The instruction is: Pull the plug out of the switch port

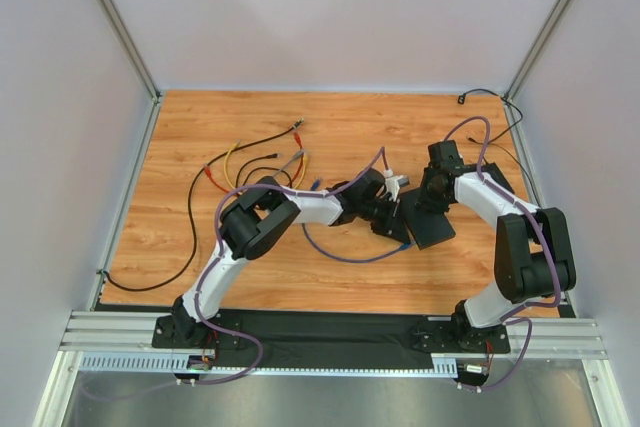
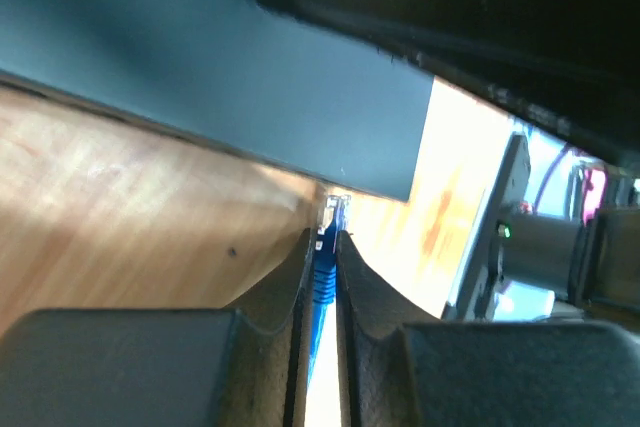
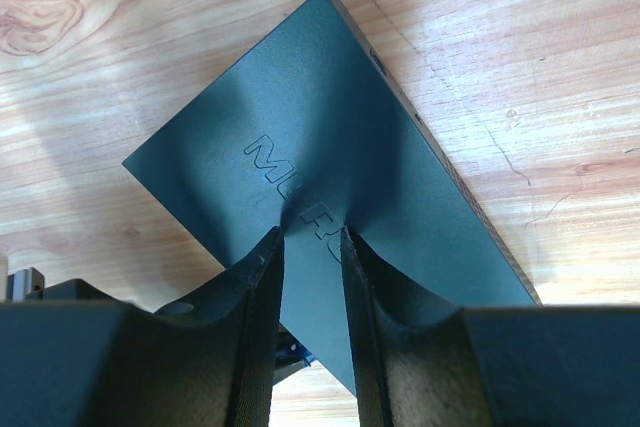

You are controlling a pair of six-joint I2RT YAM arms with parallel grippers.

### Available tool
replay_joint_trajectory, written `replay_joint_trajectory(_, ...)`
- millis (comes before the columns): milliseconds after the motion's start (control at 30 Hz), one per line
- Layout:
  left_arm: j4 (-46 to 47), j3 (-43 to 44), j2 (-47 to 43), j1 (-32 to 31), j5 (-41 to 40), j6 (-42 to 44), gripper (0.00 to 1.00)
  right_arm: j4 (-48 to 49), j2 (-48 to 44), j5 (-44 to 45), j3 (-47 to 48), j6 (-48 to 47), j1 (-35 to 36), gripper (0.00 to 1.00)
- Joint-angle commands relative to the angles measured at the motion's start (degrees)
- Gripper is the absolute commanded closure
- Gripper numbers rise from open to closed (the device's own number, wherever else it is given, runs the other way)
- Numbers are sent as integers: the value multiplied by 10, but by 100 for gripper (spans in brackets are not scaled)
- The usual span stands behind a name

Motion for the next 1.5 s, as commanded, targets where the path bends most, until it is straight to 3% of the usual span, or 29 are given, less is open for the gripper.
replay_joint_trajectory(0, -60, -31, -9, 3, -24, 43, 100, -29, 24, 6, -20, 0, 0, 68)
replay_joint_trajectory(200, -74, -45, -45, 10, -32, 58, 100, -29, 26, 5, -20, -2, 0, 68)
replay_joint_trajectory(500, -175, -45, -144, 31, -78, 117, 100, -26, 32, 2, -20, -1, 0, 68)
replay_joint_trajectory(833, -246, -37, -226, 129, -98, 165, 100, -24, 33, -3, -17, -3, -1, 68)
replay_joint_trajectory(1000, -280, -15, -216, 194, -118, 195, 100, -24, 30, -3, -18, -4, 0, 68)
replay_joint_trajectory(1100, -270, 5, -187, 223, -91, 194, 100, -24, 33, -4, -16, -3, 0, 68)
replay_joint_trajectory(1467, -276, 122, -51, 263, -84, 168, 100, -27, 32, -4, -14, -4, 1, 68)
